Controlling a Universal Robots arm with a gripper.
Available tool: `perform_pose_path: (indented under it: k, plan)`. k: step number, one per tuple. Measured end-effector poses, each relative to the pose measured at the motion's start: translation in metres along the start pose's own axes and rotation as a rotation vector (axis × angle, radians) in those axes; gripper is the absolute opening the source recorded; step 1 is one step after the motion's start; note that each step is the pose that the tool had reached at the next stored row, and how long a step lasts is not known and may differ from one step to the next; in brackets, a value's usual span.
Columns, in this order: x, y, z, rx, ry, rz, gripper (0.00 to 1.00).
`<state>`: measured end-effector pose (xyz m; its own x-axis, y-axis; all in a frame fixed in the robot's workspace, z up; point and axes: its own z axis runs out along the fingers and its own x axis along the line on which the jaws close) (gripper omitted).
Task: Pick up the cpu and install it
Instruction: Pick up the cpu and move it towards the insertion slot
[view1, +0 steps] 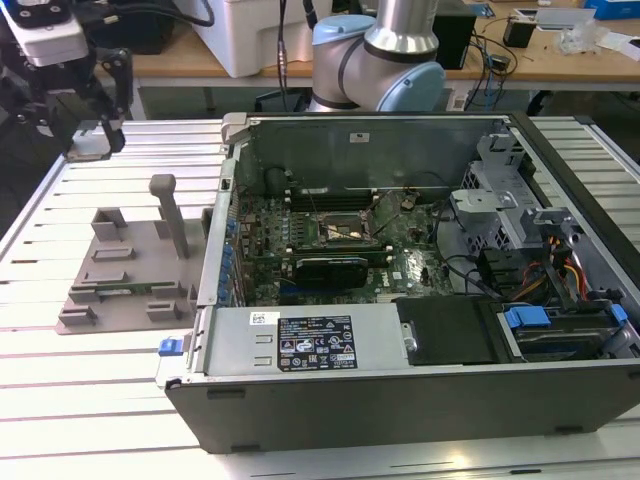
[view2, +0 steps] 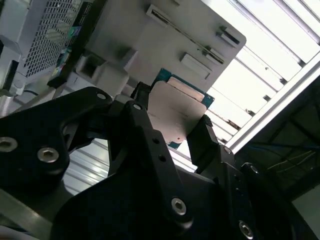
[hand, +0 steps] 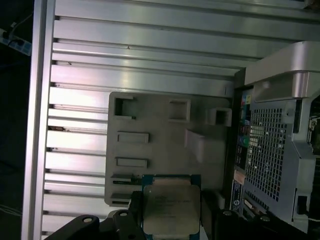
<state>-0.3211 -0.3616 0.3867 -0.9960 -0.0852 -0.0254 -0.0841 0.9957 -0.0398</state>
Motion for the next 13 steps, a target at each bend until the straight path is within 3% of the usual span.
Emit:
perform_pose_path:
  k: [2,10,13]
  plan:
    - [-0.0143,-0.0011,0.0005,0.0,-0.0001,0.0,0.55]
    - [-0.0475,-0.004,0.0014,0.0,-0.0001,0.0,0.55]
    - [-0.0693,-0.0058,0.002,0.0,-0.0001,0.0,0.55]
